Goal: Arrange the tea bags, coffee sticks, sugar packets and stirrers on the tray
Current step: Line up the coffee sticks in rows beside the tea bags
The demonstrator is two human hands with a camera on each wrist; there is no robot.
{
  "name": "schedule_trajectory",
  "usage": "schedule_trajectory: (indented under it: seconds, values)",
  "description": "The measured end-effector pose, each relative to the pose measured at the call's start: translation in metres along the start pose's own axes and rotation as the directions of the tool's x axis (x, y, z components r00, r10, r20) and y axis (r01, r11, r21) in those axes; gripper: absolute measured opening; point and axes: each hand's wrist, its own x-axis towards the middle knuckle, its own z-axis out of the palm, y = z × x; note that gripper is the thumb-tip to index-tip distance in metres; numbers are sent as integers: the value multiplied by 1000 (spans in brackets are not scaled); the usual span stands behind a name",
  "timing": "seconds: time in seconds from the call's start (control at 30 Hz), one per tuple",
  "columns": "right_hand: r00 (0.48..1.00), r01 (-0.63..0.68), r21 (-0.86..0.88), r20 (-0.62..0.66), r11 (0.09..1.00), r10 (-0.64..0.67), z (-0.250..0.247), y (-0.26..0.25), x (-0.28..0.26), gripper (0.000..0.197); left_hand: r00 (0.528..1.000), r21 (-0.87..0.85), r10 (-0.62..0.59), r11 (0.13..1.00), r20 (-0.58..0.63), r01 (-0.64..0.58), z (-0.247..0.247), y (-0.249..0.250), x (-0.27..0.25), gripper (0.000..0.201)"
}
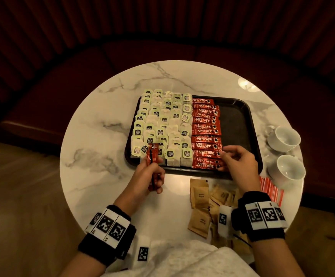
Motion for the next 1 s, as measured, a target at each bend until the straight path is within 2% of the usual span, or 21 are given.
schedule_trajectory:
  seconds: [0.13,0.23,0.33,0.43,0.6,0.67,0.8,0.9,1.0]
  values:
    - [970,23,141,238,990,-56,15,-30,-33,18,986,-40,-24,999,164,31,9,4,-6,26]
    - [909,42,189,401,981,-116,32,-44,-54,23,969,43,-35,999,244,26,13,6,-9,29]
    - [863,51,216,482,975,-152,43,-45,-60,26,953,162,-28,987,300,-21,14,7,-11,27]
    - [862,30,281,479,959,-167,41,-40,-56,19,956,188,-17,981,293,-40,13,8,-12,27]
    - [868,-97,467,471,879,-155,28,-37,-51,18,983,-100,-24,994,184,43,12,10,-11,26]
    - [864,-121,532,471,838,-175,24,-37,-51,19,990,-131,16,991,138,3,11,11,-11,24]
    - [868,-132,598,455,791,-199,22,-39,-52,14,985,-54,161,986,68,-157,9,10,-8,18]
    - [881,-55,542,422,839,-215,21,-38,-53,23,965,61,258,964,46,-261,9,11,-9,24]
    - [888,-3,506,399,862,-231,22,-38,-54,35,952,114,307,945,20,-307,9,14,-8,25]
